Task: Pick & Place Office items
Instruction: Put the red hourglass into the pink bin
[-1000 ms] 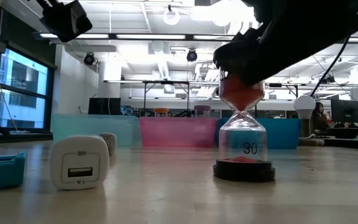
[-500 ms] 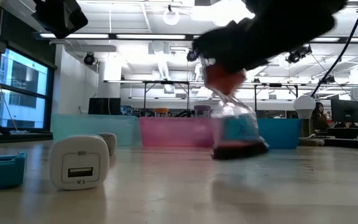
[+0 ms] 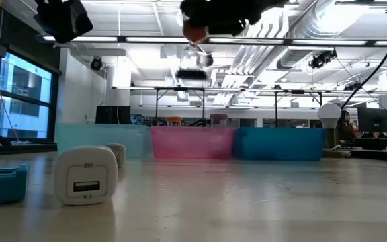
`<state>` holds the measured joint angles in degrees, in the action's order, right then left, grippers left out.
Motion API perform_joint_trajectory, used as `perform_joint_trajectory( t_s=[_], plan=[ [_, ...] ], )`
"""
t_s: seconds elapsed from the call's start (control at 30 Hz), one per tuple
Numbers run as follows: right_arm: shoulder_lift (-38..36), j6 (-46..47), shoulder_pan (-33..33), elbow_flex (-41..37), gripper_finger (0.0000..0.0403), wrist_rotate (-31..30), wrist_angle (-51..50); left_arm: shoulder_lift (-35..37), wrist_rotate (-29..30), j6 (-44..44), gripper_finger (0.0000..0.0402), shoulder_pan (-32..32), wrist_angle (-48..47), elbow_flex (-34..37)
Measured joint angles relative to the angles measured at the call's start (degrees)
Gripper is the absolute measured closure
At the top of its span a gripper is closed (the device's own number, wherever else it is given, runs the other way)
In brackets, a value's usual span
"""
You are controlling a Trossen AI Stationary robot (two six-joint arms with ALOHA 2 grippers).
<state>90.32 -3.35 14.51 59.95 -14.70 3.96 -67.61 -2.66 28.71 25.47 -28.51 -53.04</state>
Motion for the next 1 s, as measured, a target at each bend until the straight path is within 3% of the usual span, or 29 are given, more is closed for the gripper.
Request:
perform_joint_trajectory(
  t_s=[0.37,0.6,0.87,1.0],
  plan=[
    [-0.95,-2.53,-16.65,0.0,0.0247,7.33,5.68,0.0,1.32,1.73,0.0112,-0.24,0.28,0.0],
    [0.05,-1.87,-25.59,-0.01,0.0248,7.85,5.52,0.0,1.28,1.74,0.0112,-0.24,0.26,0.0],
    [3.74,0.13,-31.83,0.1,0.0244,14.96,7.82,0.0,1.27,1.74,0.0112,-0.24,0.26,0.0],
    [6.87,0.52,-33.52,-0.07,0.0247,14.42,8.79,0.0,1.23,1.75,0.0112,-0.24,0.28,0.0]
  ],
)
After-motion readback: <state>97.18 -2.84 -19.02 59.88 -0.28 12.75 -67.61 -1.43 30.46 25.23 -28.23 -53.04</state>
